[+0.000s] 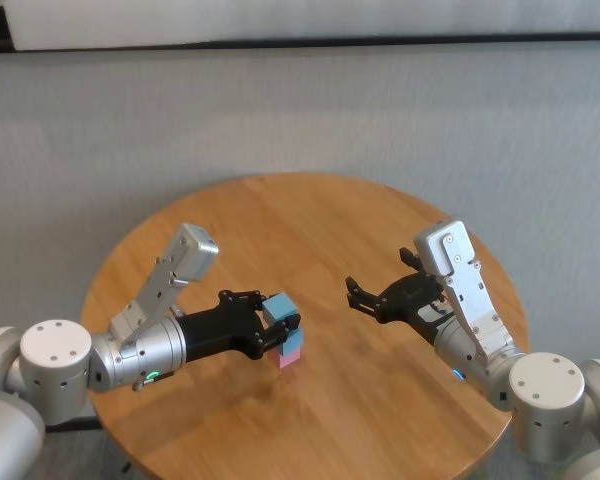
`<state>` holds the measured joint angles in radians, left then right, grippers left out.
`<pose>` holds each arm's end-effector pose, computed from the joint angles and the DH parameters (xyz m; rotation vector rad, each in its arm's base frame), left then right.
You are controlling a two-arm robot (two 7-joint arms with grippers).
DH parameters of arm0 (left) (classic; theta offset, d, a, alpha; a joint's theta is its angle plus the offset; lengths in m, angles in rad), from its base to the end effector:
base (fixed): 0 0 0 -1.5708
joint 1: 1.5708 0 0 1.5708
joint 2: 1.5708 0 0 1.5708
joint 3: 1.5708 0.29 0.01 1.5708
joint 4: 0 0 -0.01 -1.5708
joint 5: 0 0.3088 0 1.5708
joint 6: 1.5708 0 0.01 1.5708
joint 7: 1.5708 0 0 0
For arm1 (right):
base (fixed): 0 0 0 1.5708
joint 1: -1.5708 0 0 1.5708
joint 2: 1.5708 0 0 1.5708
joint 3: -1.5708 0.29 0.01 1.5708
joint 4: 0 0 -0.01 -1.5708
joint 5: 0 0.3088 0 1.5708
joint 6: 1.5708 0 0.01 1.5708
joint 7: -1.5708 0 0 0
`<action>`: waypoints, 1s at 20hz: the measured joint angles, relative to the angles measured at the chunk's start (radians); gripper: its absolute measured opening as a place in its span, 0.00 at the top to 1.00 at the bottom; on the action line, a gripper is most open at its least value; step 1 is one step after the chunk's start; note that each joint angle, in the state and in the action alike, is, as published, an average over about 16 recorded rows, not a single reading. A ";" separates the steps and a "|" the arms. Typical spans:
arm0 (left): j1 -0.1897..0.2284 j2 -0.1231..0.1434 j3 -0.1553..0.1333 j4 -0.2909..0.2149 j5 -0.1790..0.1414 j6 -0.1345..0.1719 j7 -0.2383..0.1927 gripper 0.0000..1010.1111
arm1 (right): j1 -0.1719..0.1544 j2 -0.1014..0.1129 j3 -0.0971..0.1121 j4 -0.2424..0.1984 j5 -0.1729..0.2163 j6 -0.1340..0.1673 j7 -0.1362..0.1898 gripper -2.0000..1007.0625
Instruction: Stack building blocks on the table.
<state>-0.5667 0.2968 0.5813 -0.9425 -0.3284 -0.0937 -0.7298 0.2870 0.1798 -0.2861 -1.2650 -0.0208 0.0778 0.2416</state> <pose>0.4567 0.0042 -0.3087 0.2480 0.0001 0.5425 0.4007 0.0154 -0.3046 -0.3118 -0.0852 -1.1078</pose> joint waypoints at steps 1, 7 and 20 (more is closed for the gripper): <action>0.000 0.000 0.001 0.000 0.000 0.001 0.000 0.60 | 0.000 0.000 0.000 0.000 0.000 0.000 0.000 0.01; -0.002 0.001 0.004 0.000 0.003 0.005 -0.002 0.58 | 0.000 0.000 0.000 0.000 0.000 0.000 0.000 0.01; -0.001 0.008 0.010 -0.025 0.009 0.010 0.002 0.31 | 0.000 0.000 0.000 0.000 0.000 0.000 0.000 0.01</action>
<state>-0.5680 0.3047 0.5916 -0.9673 -0.3194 -0.0842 -0.7280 0.2870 0.1798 -0.2861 -1.2649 -0.0208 0.0777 0.2416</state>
